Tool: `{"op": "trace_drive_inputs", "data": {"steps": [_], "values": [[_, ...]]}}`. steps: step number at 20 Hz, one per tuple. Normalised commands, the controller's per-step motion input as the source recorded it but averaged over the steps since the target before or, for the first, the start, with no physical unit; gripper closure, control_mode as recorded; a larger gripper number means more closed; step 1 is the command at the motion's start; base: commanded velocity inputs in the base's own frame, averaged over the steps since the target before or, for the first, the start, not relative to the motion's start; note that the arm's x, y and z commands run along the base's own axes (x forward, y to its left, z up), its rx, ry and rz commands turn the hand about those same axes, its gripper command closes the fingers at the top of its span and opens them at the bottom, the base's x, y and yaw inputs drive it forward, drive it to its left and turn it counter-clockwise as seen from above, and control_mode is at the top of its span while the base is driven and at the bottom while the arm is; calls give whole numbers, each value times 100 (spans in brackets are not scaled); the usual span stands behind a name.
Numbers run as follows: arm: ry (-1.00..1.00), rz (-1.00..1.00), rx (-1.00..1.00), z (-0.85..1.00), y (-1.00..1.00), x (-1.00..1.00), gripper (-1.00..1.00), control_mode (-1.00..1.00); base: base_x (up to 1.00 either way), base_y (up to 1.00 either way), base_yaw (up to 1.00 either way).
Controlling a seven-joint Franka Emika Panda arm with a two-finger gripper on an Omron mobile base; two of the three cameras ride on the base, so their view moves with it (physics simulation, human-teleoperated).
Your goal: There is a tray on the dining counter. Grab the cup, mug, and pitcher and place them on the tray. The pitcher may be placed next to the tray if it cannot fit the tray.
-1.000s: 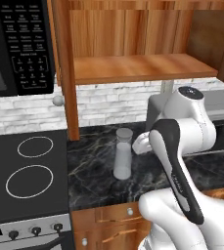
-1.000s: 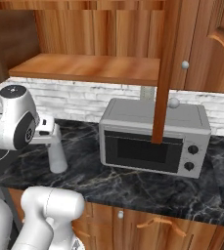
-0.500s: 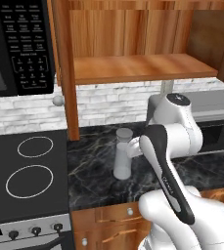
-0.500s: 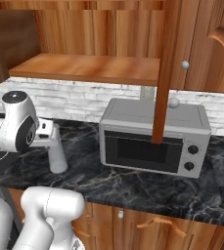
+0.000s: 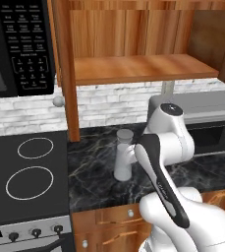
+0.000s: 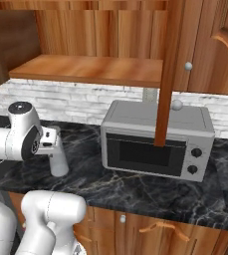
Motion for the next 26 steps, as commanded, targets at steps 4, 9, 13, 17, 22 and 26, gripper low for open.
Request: {"op": "trace_drive_inputs", "data": {"steps": [4,9,13,17,22,26], "values": [[0,2,0,-28,3,19,-100,-100,0,0,0],[0,0,0,-8,0,30,-100,-100,0,0,0],[0,0,0,0,0,34,-100,-100,0,0,0],[0,0,0,0,0,25,-100,-100,0,0,0],[0,0,0,0,0,21,-100,-100,0,0,0],[0,0,0,0,0,17,-100,-100,0,0,0]]}}
